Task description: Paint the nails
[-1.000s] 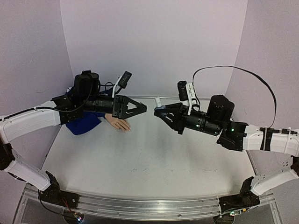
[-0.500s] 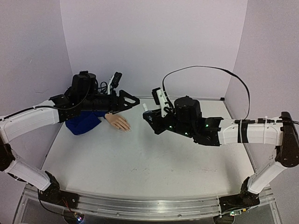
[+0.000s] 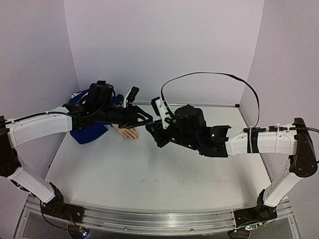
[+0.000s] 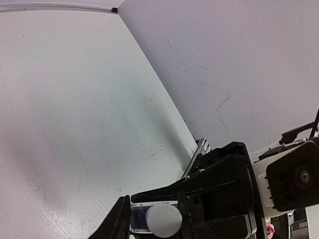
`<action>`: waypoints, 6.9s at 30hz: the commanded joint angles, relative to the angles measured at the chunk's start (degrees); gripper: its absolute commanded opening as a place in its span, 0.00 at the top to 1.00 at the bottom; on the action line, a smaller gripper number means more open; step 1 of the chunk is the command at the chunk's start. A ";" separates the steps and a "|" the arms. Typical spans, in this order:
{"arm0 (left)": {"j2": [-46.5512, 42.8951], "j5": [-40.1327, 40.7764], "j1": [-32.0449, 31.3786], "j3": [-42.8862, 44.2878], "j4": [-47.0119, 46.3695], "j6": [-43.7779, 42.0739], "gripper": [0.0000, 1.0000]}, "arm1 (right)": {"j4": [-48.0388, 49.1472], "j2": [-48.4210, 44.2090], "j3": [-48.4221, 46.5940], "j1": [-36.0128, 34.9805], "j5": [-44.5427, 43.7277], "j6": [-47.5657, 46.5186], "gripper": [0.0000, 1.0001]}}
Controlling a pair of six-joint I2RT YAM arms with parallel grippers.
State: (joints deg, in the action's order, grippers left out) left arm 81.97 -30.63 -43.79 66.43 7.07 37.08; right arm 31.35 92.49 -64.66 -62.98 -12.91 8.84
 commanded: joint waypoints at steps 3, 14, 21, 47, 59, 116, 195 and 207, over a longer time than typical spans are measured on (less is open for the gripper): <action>1.21 -2.44 -1.92 4.76 -2.19 -2.07 0.83 | 2.93 -0.86 -2.76 -0.52 0.52 -1.75 1.00; 0.43 -19.14 -4.43 7.35 -5.25 -12.54 1.00 | 14.53 -12.21 5.12 1.65 44.04 -4.27 1.00; -3.51 -37.97 -11.17 8.05 -13.13 -21.89 1.00 | 25.43 -16.58 7.01 1.79 75.16 0.11 1.00; -3.51 0.34 -2.18 3.93 -1.83 -4.68 0.26 | 8.11 -14.99 9.36 0.58 -5.32 -7.79 1.00; -1.31 5.61 -3.63 3.88 -1.09 -2.71 0.46 | 5.68 -5.19 2.19 -2.27 -11.58 -7.93 1.00; -6.92 -6.79 -2.62 1.24 -8.11 -11.72 0.05 | 6.66 -15.13 8.11 3.36 17.99 -8.12 1.00; -4.20 51.07 -24.95 -17.61 8.21 -12.25 1.00 | 4.19 -24.79 24.61 20.21 -5.48 5.85 0.02; 5.62 54.35 -32.31 -18.80 6.06 -5.54 1.00 | 4.42 -23.41 24.15 20.27 -5.06 6.76 0.02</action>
State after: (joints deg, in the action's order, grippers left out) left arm 85.36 20.91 -74.50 47.77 16.36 28.60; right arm 33.01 69.04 -39.68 -43.00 -17.15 15.05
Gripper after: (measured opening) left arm 0.140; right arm 0.984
